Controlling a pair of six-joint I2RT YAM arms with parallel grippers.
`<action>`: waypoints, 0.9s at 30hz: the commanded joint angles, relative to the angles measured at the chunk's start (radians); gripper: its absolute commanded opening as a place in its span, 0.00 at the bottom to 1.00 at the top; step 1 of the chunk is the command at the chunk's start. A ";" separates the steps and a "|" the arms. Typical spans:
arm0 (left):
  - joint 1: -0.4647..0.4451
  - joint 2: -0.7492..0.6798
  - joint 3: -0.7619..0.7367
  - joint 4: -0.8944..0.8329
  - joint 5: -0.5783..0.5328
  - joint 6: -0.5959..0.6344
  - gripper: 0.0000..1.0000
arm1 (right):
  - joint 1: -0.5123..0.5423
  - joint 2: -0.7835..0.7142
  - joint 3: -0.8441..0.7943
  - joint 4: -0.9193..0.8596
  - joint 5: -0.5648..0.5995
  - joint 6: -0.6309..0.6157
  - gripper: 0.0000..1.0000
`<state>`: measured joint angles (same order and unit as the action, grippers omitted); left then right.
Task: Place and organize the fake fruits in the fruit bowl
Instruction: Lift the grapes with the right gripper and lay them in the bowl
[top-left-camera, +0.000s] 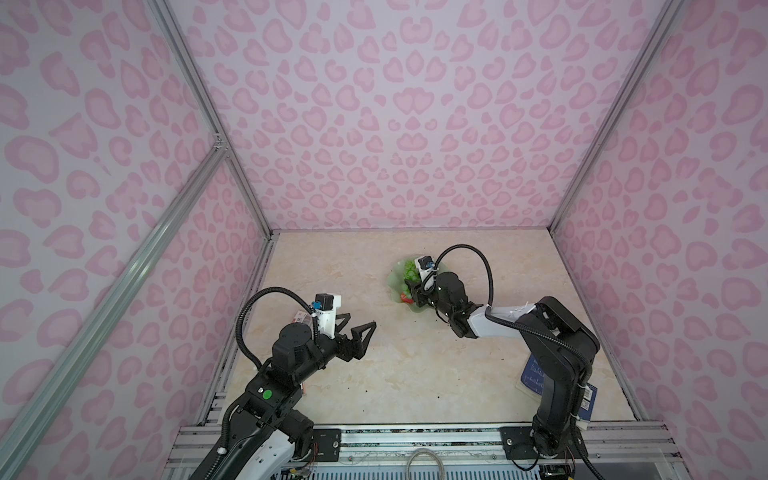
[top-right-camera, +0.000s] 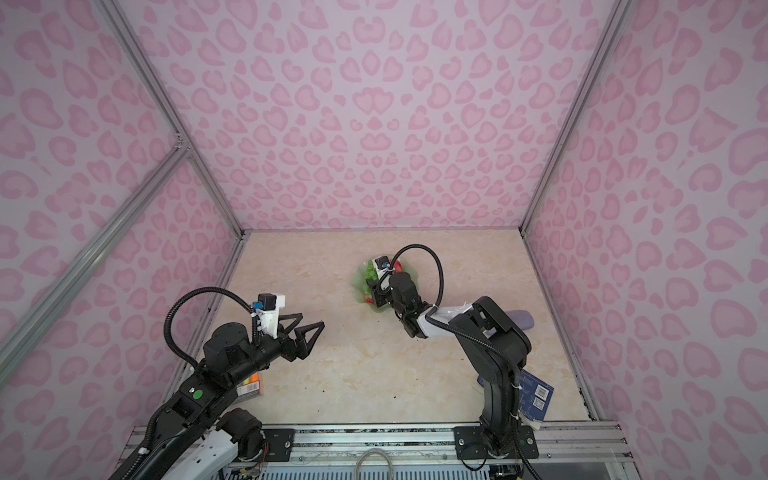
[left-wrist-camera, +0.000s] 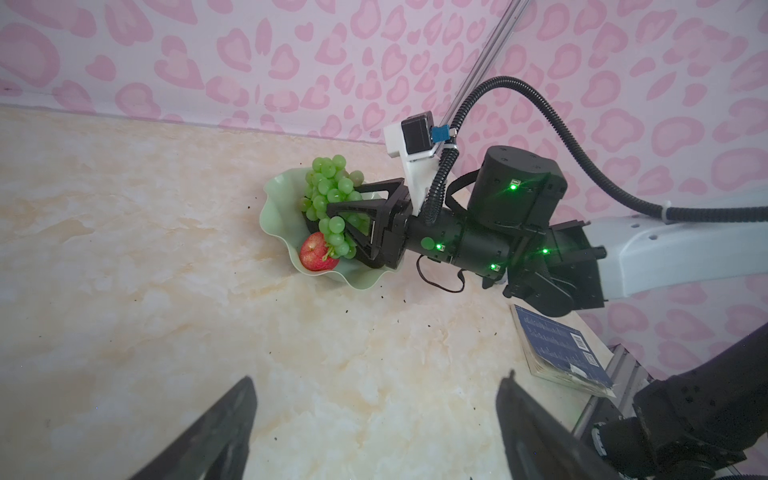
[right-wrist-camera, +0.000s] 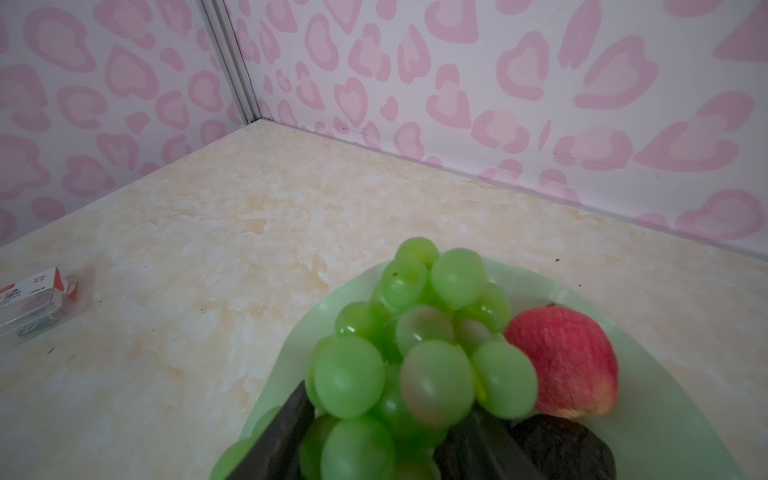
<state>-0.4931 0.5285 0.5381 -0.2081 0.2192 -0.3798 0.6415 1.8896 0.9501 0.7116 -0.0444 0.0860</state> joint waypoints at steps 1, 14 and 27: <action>-0.001 -0.002 0.005 0.027 -0.006 0.010 0.91 | 0.001 0.009 0.005 0.017 0.023 0.001 0.72; -0.001 -0.005 0.000 0.023 -0.026 0.014 0.91 | -0.005 -0.062 0.019 -0.042 0.035 -0.048 0.98; -0.001 -0.001 -0.003 0.032 -0.135 0.037 0.92 | -0.068 -0.282 -0.080 -0.104 0.024 -0.033 0.99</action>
<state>-0.4931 0.5217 0.5377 -0.2085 0.1490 -0.3645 0.5865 1.6630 0.8967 0.6472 -0.0391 0.0605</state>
